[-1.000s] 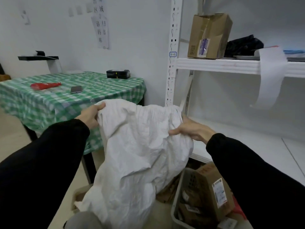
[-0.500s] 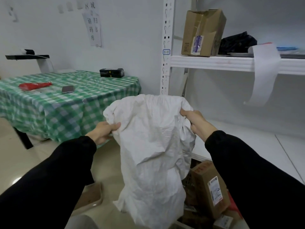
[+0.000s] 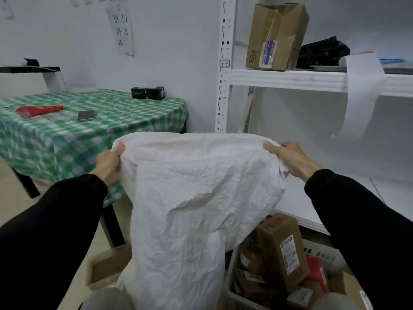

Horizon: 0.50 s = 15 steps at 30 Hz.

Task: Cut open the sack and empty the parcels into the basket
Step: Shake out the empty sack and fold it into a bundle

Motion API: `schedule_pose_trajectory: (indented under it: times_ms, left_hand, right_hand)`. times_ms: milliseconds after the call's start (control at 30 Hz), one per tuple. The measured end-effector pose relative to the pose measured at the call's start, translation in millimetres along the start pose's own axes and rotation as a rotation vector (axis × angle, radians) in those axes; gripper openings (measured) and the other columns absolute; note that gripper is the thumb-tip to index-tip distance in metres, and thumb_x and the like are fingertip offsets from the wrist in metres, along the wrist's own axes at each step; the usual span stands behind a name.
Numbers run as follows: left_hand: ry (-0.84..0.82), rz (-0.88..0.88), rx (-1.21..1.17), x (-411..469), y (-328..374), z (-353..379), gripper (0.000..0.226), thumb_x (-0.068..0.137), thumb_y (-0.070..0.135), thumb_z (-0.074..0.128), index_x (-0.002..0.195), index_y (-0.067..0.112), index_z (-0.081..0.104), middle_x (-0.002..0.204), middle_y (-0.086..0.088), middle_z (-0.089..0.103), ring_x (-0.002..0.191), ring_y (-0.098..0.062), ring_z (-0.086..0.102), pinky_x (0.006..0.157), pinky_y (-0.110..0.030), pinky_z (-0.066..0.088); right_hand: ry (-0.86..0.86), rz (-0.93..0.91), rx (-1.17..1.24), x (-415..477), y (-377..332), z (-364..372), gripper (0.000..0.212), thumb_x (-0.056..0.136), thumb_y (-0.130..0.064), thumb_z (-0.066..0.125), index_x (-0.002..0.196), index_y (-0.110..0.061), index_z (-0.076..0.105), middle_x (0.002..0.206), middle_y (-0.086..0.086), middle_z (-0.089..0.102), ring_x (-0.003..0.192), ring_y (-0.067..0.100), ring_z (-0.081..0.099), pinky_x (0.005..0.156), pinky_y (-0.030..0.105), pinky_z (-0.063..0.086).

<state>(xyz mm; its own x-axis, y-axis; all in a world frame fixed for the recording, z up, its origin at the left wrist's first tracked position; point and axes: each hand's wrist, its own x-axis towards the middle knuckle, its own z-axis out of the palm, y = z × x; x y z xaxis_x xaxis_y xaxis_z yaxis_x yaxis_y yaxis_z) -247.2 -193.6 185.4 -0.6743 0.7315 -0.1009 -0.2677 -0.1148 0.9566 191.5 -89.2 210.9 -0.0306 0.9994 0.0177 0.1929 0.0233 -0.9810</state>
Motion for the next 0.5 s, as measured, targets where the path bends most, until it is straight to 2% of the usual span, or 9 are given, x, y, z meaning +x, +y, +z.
schedule_pose_trajectory:
  times_ms: [67,100,133,200,267,333,400,500]
  left_hand:
    - [0.02,-0.033,-0.049,-4,0,4,0.031,0.102,0.02,0.054,0.129,0.007,0.056,0.104,-0.001,0.066,0.072,-0.016,0.059,0.053,-0.021,0.052]
    - [0.03,-0.06,-0.086,-1,-2,6,0.031,0.102,0.016,0.052,0.13,0.005,0.057,0.095,-0.001,0.065,0.068,-0.014,0.057,0.046,-0.018,0.05]
    - [0.032,-0.087,-0.113,1,-3,7,0.033,0.101,0.013,0.052,0.131,0.002,0.057,0.092,-0.001,0.066,0.069,-0.014,0.058,0.046,-0.02,0.052]
    - [0.009,-0.101,-0.133,3,-3,8,0.035,0.099,0.015,0.056,0.131,0.001,0.057,0.091,-0.003,0.069,0.075,-0.016,0.062,0.056,-0.029,0.059]
    - [-0.027,-0.096,-0.144,-2,3,13,0.037,0.101,0.022,0.055,0.13,0.0,0.055,0.095,-0.004,0.069,0.083,-0.018,0.064,0.072,-0.036,0.06]
    - [-0.044,-0.071,-0.132,-8,12,14,0.036,0.103,0.027,0.05,0.13,0.003,0.053,0.114,-0.004,0.067,0.096,-0.017,0.065,0.086,-0.035,0.056]
    - [-0.104,-0.069,-0.091,-7,18,4,0.043,0.102,0.031,0.05,0.137,0.004,0.051,0.131,-0.007,0.063,0.101,-0.019,0.067,0.093,-0.038,0.052]
    - [-0.297,-0.169,0.086,-5,22,-18,0.044,0.096,0.025,0.059,0.135,0.005,0.055,0.132,-0.01,0.063,0.115,-0.023,0.063,0.098,-0.042,0.047]
  right_hand:
    - [-0.226,0.068,0.245,-5,8,6,0.05,0.073,-0.018,0.081,0.113,0.004,0.062,0.099,0.014,0.074,0.078,0.021,0.074,0.06,0.029,0.058]
    - [-0.341,0.113,0.307,-10,16,7,0.057,0.07,-0.011,0.081,0.12,0.003,0.058,0.103,0.014,0.074,0.086,0.024,0.074,0.065,0.033,0.06]
    - [-0.444,0.152,0.296,-17,27,8,0.057,0.07,-0.005,0.077,0.124,-0.001,0.057,0.109,0.014,0.072,0.094,0.026,0.072,0.073,0.037,0.061]
    - [-0.571,0.239,0.208,-24,53,10,0.05,0.078,0.002,0.07,0.126,-0.003,0.057,0.12,0.016,0.068,0.108,0.03,0.068,0.092,0.045,0.055]
    - [-0.476,0.308,0.16,-25,70,17,0.046,0.081,-0.001,0.073,0.124,0.005,0.058,0.119,0.018,0.068,0.106,0.029,0.068,0.097,0.044,0.051]
    - [-0.274,0.272,0.236,-19,70,23,0.045,0.081,-0.004,0.075,0.121,0.011,0.058,0.109,0.018,0.071,0.095,0.027,0.071,0.084,0.036,0.058]
    - [-0.126,0.217,0.397,-8,57,25,0.044,0.083,-0.006,0.074,0.121,0.009,0.058,0.105,0.015,0.072,0.088,0.025,0.072,0.072,0.034,0.061]
    - [-0.07,0.217,0.684,13,31,20,0.051,0.079,-0.01,0.076,0.123,0.007,0.057,0.112,0.018,0.07,0.094,0.026,0.072,0.07,0.041,0.061]
